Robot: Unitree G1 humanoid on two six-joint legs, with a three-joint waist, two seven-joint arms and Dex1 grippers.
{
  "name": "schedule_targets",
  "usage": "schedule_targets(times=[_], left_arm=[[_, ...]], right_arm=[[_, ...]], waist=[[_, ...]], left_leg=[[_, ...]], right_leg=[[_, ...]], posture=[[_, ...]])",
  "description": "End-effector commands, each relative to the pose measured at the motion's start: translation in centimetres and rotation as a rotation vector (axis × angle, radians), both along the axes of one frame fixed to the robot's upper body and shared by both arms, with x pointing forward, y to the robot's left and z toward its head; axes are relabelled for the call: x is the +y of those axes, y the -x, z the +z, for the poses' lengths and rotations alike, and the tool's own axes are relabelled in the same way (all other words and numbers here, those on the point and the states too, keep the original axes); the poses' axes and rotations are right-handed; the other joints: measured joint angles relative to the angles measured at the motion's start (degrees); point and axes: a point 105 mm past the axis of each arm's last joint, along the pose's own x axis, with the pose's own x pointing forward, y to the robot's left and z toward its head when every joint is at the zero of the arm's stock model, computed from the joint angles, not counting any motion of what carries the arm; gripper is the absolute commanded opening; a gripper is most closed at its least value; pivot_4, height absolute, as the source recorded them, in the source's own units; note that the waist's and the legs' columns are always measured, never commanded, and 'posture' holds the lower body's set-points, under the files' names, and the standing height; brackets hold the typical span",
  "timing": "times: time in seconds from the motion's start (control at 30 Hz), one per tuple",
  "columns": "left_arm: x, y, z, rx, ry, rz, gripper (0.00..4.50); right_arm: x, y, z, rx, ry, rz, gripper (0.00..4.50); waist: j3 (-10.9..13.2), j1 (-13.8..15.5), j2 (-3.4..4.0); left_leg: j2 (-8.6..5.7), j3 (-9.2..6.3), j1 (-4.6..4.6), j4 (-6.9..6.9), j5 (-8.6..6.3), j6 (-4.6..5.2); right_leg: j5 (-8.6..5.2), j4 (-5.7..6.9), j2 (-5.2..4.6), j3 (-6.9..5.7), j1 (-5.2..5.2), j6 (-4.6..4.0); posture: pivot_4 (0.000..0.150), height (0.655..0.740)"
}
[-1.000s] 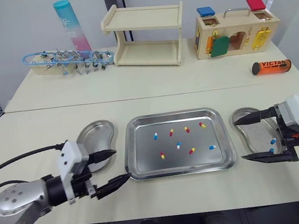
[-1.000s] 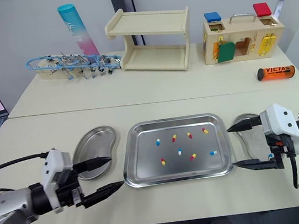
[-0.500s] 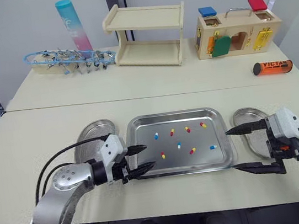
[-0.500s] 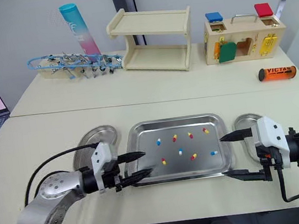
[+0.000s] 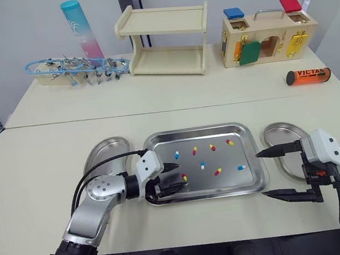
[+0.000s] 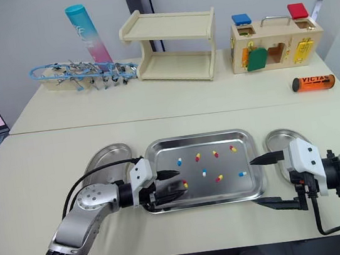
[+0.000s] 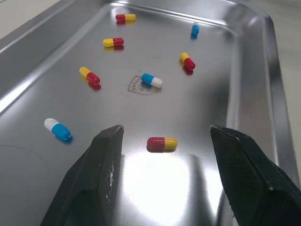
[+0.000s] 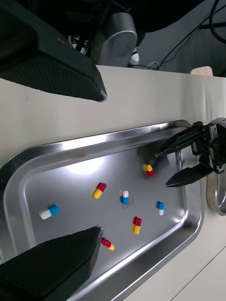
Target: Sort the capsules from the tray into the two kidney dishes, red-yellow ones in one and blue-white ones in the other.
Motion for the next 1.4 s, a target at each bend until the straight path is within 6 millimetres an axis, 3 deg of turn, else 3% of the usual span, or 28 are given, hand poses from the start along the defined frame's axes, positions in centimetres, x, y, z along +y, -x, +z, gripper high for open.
schedule_targets(times=[0.03,0.37,0.47,0.67,0.8,0.97,1.13,1.4], left_arm=[[-0.7,-0.1,0.0,-0.007,-0.009,-0.024,2.98],[-1.2,-0.2,-1.4,0.033,-0.058,-0.045,2.98],[-1.3,-0.2,-1.7,0.037,-0.073,-0.046,2.42],[-1.5,-0.1,-2.1,0.04,-0.099,-0.051,0.49],[-1.5,-0.3,-1.9,0.03,-0.085,-0.041,0.42],[-1.1,-0.6,0.0,-0.004,-0.018,-0.032,0.42],[1.0,-0.5,2.8,-0.051,0.043,-0.005,0.42],[7.2,-0.4,7.3,-0.104,0.074,0.209,0.42]], right_arm=[[0.5,0.3,0.4,-0.031,-0.001,0.023,4.5],[0.6,0.4,0.5,-0.031,0.005,0.025,4.5],[0.5,0.4,0.5,-0.03,0.007,0.024,4.5],[0.6,0.4,0.7,-0.032,0.006,0.026,4.5],[0.7,0.4,0.8,-0.033,0.005,0.03,4.5],[0.9,0.2,1.0,-0.039,0.001,0.033,4.5],[1.1,0.0,1.3,-0.047,-0.007,0.041,4.5],[3.2,-0.2,2.6,-0.089,-0.052,0.126,4.5]], waist=[[0.0,0.03,0.0],[-0.01,-0.02,0.0],[-0.02,-0.01,0.01],[-0.04,-0.01,0.03],[-0.04,0.0,0.02],[-0.03,-0.04,0.01],[-0.02,-0.13,-0.01],[-0.01,-0.15,-0.02]], left_leg=[[0.0,0.01,0.0,0.0,0.0,0.0],[-0.01,-0.03,0.02,0.01,0.0,0.0],[-0.01,-0.03,0.03,0.01,0.0,0.0],[-0.01,-0.03,0.07,0.01,0.0,0.0],[-0.02,-0.04,0.07,0.01,0.0,0.0],[-0.01,-0.04,0.06,0.02,0.0,0.0],[-0.01,-0.06,0.04,0.01,0.0,0.0],[0.0,-0.09,0.02,0.0,0.0,0.0]], right_leg=[[0.0,0.0,0.0,0.01,0.01,0.0],[0.0,0.0,0.0,-0.02,0.04,0.0],[0.0,0.0,0.0,-0.02,0.06,0.0],[0.0,0.0,0.0,-0.02,0.1,0.0],[0.0,0.0,0.0,-0.03,0.1,0.0],[0.0,0.0,0.0,-0.03,0.09,0.0],[0.0,0.01,0.0,-0.04,0.05,0.0],[0.0,0.0,0.0,-0.05,0.03,0.0]], posture=[[0.15,0.74],[0.15,0.74],[0.15,0.74],[0.15,0.74],[0.15,0.74],[0.15,0.74],[0.15,0.74],[0.15,0.74]])
